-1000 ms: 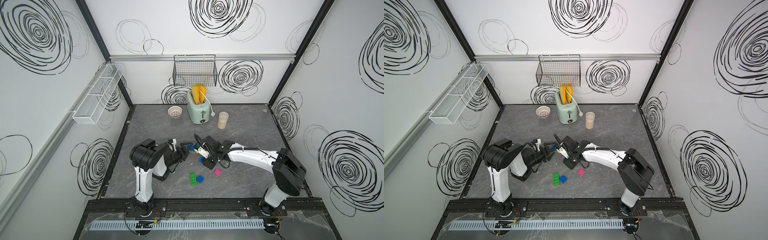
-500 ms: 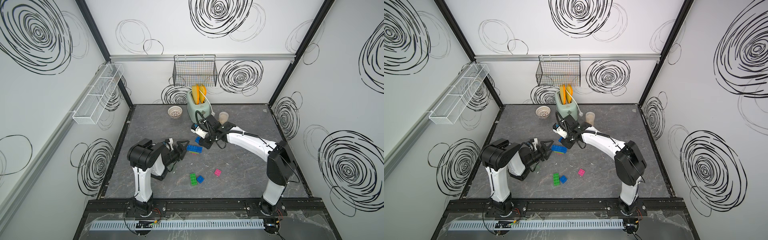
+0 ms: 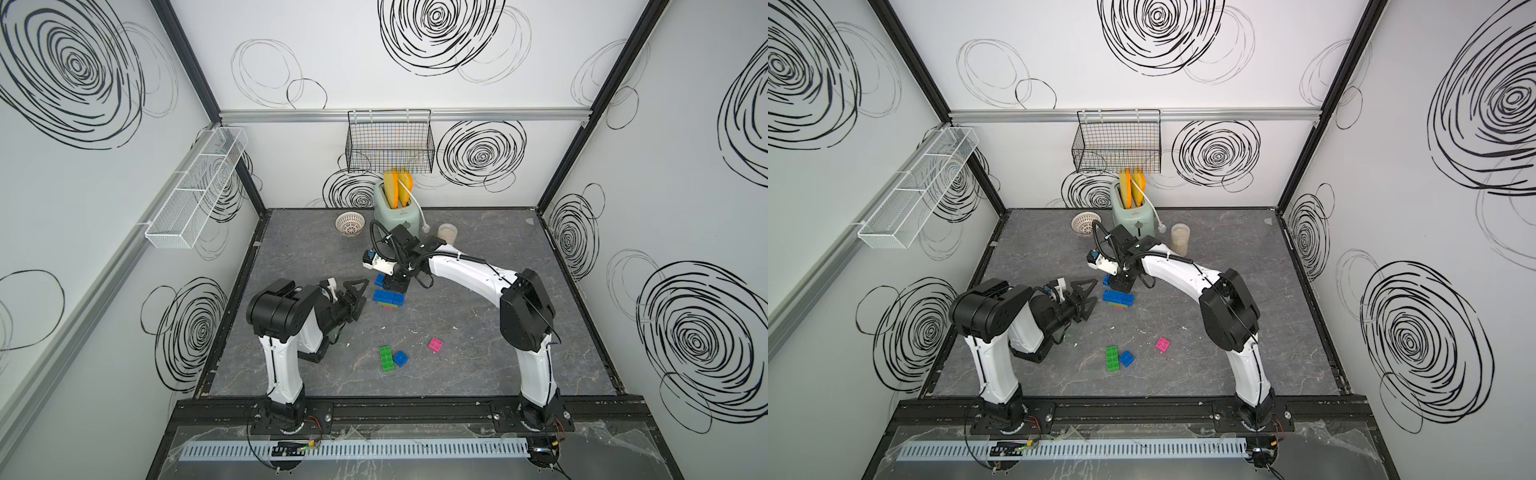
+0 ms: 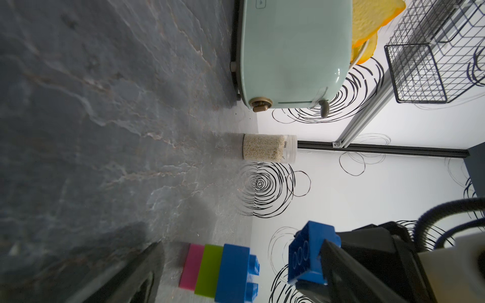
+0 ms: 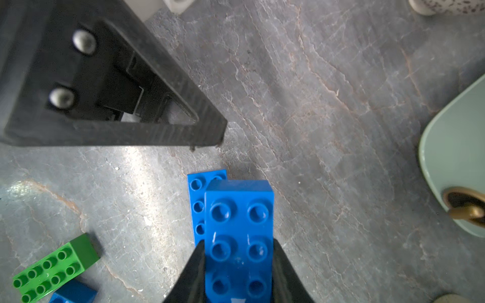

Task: Assemble a heart with lego
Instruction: Assemble the lego brick with the lego brick.

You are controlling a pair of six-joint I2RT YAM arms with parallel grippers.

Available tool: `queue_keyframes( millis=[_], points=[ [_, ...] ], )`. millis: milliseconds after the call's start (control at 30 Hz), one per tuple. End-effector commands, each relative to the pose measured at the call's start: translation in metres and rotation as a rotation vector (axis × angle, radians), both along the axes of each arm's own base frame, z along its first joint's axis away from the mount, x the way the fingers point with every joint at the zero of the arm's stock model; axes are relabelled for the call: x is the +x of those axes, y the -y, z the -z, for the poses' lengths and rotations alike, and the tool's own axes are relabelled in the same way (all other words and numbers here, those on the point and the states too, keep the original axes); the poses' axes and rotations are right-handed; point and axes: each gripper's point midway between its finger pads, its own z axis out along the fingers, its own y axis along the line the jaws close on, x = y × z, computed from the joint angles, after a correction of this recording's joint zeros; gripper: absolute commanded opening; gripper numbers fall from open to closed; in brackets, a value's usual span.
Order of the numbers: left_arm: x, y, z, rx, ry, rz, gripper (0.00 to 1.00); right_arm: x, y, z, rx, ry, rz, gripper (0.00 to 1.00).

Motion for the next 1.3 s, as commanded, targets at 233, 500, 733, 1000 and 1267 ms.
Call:
queue_keyframes(
  millis=[233,500,733,1000,1267],
  points=[
    [0.004,-0.003,-0.051,-0.067,0.194,0.000,0.97,-0.014,-0.006,0.012,-0.049,-0.054,-0.097,0.23],
    [0.006,-0.003,-0.063,-0.087,0.220,0.006,0.97,-0.018,-0.012,0.018,-0.057,-0.071,-0.121,0.23],
    [0.006,0.008,-0.063,-0.094,0.226,0.052,0.97,-0.019,-0.013,0.024,-0.068,-0.082,-0.123,0.24],
    [0.006,0.020,-0.067,-0.105,0.240,0.097,0.98,-0.018,-0.013,0.030,-0.085,-0.090,-0.118,0.24],
    [0.002,0.033,-0.059,-0.109,0.219,0.145,0.99,-0.019,-0.012,0.032,-0.092,-0.099,-0.117,0.24]
  ],
)
